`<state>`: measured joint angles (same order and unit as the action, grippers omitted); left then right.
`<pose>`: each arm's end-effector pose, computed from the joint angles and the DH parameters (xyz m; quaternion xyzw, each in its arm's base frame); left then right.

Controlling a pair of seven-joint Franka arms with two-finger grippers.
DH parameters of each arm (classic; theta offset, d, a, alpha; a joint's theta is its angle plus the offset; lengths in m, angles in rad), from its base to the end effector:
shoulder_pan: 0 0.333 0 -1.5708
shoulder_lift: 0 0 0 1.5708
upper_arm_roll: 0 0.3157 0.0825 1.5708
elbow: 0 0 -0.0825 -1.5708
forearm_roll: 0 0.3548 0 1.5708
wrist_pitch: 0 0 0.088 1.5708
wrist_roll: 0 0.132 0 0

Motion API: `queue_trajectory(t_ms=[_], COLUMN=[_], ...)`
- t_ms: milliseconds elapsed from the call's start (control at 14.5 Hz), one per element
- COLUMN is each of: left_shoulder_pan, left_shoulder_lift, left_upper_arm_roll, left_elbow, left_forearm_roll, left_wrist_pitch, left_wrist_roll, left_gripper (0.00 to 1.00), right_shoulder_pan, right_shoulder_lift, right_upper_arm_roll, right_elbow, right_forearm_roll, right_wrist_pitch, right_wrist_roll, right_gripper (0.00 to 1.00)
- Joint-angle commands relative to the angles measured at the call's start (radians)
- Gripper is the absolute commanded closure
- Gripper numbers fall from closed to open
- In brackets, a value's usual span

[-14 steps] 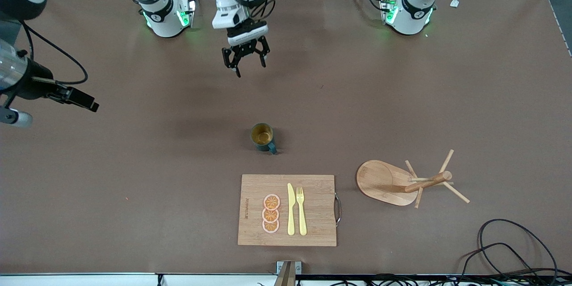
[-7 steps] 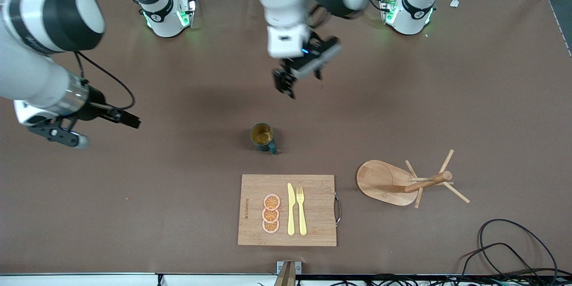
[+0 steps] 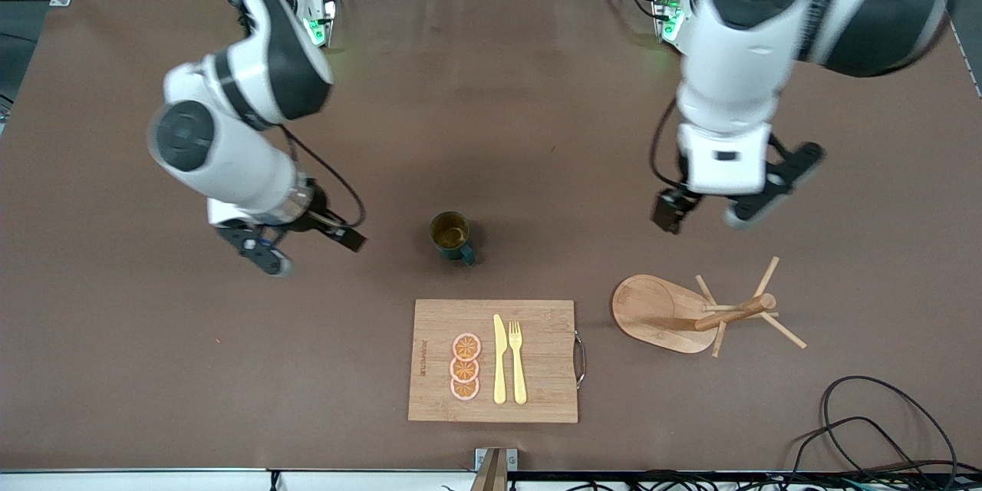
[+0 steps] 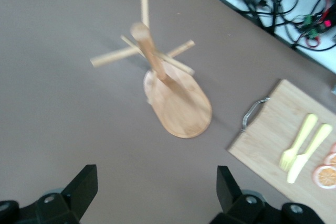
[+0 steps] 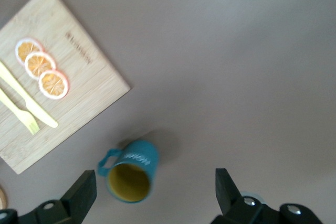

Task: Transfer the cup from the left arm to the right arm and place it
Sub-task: 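Raise the left gripper away while the right gripper reaches the mug, then grasp the teal mug rim with the right gripper and lift it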

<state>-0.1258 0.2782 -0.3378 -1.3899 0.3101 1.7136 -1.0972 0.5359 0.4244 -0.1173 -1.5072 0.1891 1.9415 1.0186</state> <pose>0.5807 -0.2199 0.5444 -0.9473 -0.3001 -0.0976 0.0560 0.5878 0.2918 0.4098 -0.9446 0.3219 0.0372 0.0528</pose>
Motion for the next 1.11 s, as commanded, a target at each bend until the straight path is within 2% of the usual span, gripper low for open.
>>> queue_trajectory(t_ms=[0,207,346,484,622,760,829,1037], left_shoulder_pan=[0.112,0.144,0.146,0.144,0.143,0.130,0.123,0.068], left_shoulder_lift=[-0.080,-0.141,-0.191,-0.264,-0.336,-0.425,-0.441,-0.426], left_upper_arm_roll=[-0.003,0.077,0.184,0.267,0.280,0.280,0.280,0.310], left_elbow=[-0.028,-0.037,-0.052,-0.130,-0.217,-0.312,-0.331,-0.279], left_forearm_roll=[-0.087,-0.155,-0.250,-0.308,-0.310,-0.309,-0.305,-0.292], left_wrist_pitch=[-0.037,-0.141,-0.202,-0.207,-0.192,-0.145,-0.135,-0.181], left_wrist_roll=[0.187,0.469,0.677,0.831,0.893,0.925,0.948,0.980], left_gripper=[0.00,0.00,0.00,0.00,0.00,0.00,0.00,0.00], right_shoulder_pan=[0.110,0.177,0.205,0.222,0.230,0.239,0.245,0.243], right_shoulder_lift=[0.146,0.183,0.223,0.264,0.301,0.320,0.324,0.333], right_upper_arm_roll=[-0.013,-0.013,-0.013,-0.013,-0.013,-0.013,-0.013,-0.013], right_elbow=[0.125,0.124,0.125,0.120,0.120,0.116,0.104,0.091], right_forearm_roll=[0.018,0.010,0.009,-0.006,-0.019,-0.019,-0.019,-0.017], right_wrist_pitch=[0.016,0.074,0.100,0.175,0.221,0.229,0.229,0.226], right_wrist_roll=[0.113,0.104,0.092,0.058,0.052,0.048,0.046,-0.006], right_gripper=[0.00,0.00,0.00,0.00,0.01,0.16,0.26,0.66])
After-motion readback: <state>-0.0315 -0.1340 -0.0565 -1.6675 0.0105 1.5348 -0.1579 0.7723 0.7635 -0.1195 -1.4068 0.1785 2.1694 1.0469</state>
